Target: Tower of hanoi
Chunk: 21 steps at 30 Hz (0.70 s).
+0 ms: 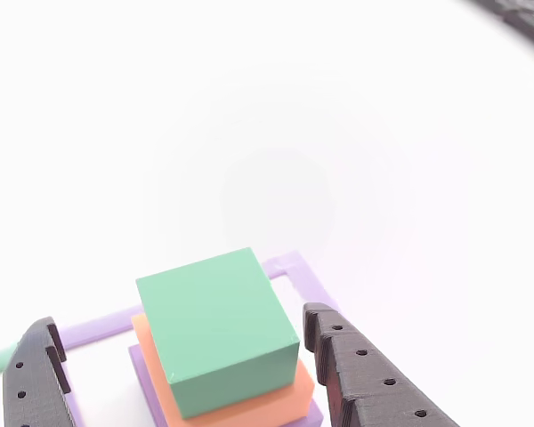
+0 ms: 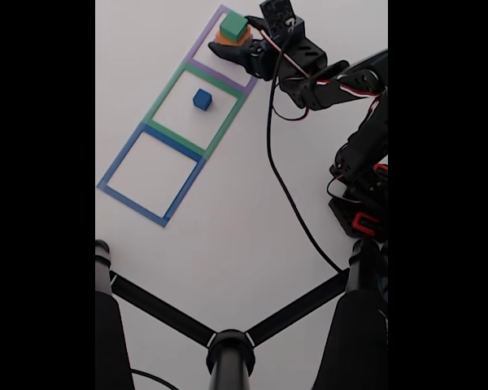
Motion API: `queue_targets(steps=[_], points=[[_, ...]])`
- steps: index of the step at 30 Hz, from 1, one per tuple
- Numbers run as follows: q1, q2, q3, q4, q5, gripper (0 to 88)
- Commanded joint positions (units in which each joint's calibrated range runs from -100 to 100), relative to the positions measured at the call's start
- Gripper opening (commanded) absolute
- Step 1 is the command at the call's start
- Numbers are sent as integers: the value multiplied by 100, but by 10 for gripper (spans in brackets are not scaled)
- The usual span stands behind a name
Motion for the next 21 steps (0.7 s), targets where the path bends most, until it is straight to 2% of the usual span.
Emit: queue_targets(steps=[1,10,21], points=[[-48,-69,-363,-118,0,305],[-125,-69,-427,-54,0,249],[-178,-37,-236,-70,0,224]])
